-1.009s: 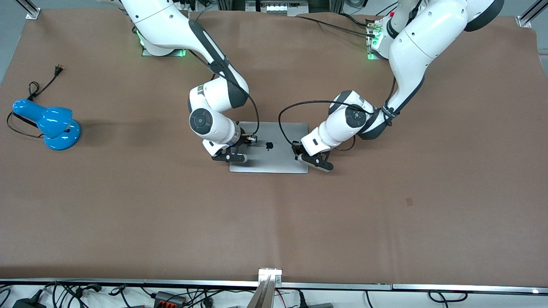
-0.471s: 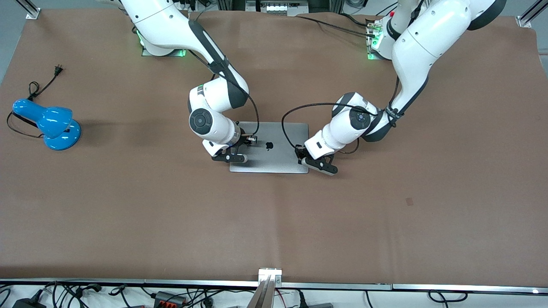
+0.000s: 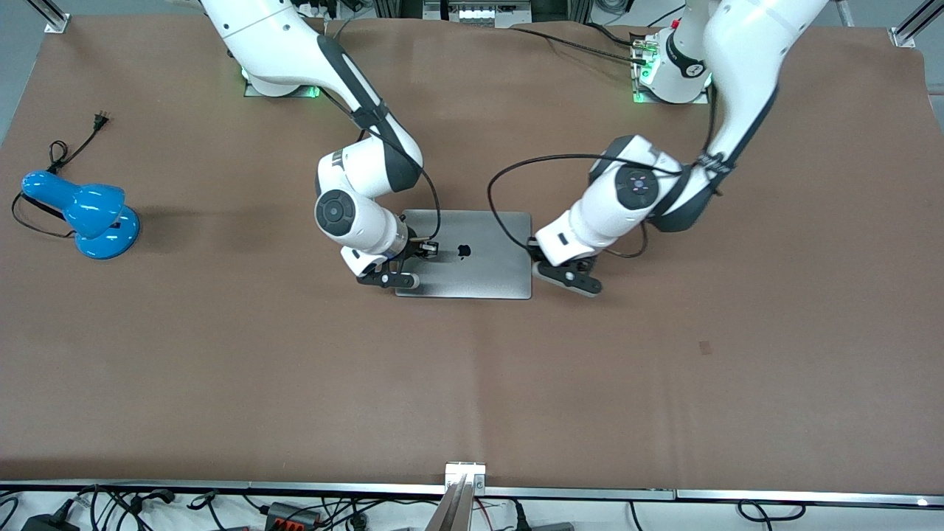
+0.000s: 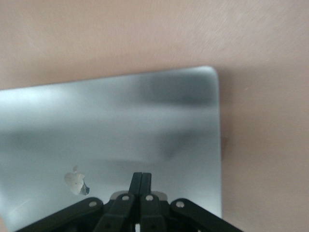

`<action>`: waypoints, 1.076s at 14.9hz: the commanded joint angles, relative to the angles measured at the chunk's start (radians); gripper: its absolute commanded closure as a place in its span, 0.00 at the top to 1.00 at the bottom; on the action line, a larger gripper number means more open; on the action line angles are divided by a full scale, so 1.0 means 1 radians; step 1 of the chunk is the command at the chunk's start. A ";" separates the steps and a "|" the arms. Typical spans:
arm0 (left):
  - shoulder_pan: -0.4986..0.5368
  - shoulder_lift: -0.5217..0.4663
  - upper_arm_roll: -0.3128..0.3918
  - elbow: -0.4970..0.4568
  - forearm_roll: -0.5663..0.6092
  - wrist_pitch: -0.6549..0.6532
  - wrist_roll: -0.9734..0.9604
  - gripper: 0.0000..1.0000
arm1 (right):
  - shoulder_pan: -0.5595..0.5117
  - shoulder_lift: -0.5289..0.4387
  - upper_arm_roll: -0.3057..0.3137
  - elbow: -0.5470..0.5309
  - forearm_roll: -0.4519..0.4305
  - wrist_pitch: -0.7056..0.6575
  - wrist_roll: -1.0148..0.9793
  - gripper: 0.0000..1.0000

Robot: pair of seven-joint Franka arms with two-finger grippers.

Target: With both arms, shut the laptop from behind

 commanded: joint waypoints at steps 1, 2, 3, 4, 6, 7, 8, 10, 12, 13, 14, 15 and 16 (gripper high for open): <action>0.048 -0.053 -0.002 0.074 0.023 -0.208 0.074 0.01 | -0.037 -0.099 -0.020 -0.008 -0.011 -0.125 -0.014 0.00; 0.048 -0.066 0.002 0.107 0.023 -0.287 0.077 0.01 | -0.041 -0.128 -0.024 -0.014 -0.011 -0.151 -0.020 0.00; 0.049 -0.079 0.005 0.140 0.023 -0.359 0.079 0.01 | -0.049 -0.156 -0.036 -0.018 -0.011 -0.161 -0.032 0.00; 0.066 -0.088 0.004 0.177 0.023 -0.442 0.082 0.01 | -0.054 -0.175 -0.053 -0.018 -0.011 -0.184 -0.052 0.00; 0.092 -0.097 0.004 0.265 0.023 -0.626 0.114 0.01 | -0.058 -0.210 -0.085 -0.018 -0.011 -0.231 -0.078 0.00; 0.109 -0.106 0.004 0.294 0.023 -0.690 0.120 0.01 | -0.058 -0.234 -0.103 -0.018 -0.011 -0.254 -0.090 0.00; 0.135 -0.128 -0.004 0.308 0.023 -0.738 0.123 0.01 | -0.058 -0.251 -0.122 -0.018 -0.013 -0.279 -0.097 0.00; 0.169 -0.183 -0.008 0.311 0.023 -0.818 0.135 0.02 | -0.060 -0.299 -0.161 -0.016 -0.043 -0.349 -0.112 0.00; 0.171 -0.247 -0.001 0.311 0.022 -0.902 0.166 0.27 | -0.060 -0.333 -0.207 -0.015 -0.049 -0.418 -0.150 0.00; 0.177 -0.269 -0.001 0.312 0.022 -0.927 0.166 0.55 | -0.060 -0.356 -0.235 -0.016 -0.059 -0.449 -0.175 0.00; 0.180 -0.295 -0.001 0.313 0.020 -0.933 0.166 0.70 | -0.058 -0.379 -0.260 -0.015 -0.086 -0.469 -0.199 0.00; 0.184 -0.313 -0.001 0.313 0.020 -0.935 0.166 0.87 | -0.060 -0.406 -0.275 -0.012 -0.115 -0.486 -0.210 0.00; 0.192 -0.329 -0.001 0.313 0.020 -0.935 0.168 1.00 | -0.061 -0.419 -0.290 -0.004 -0.141 -0.522 -0.213 0.00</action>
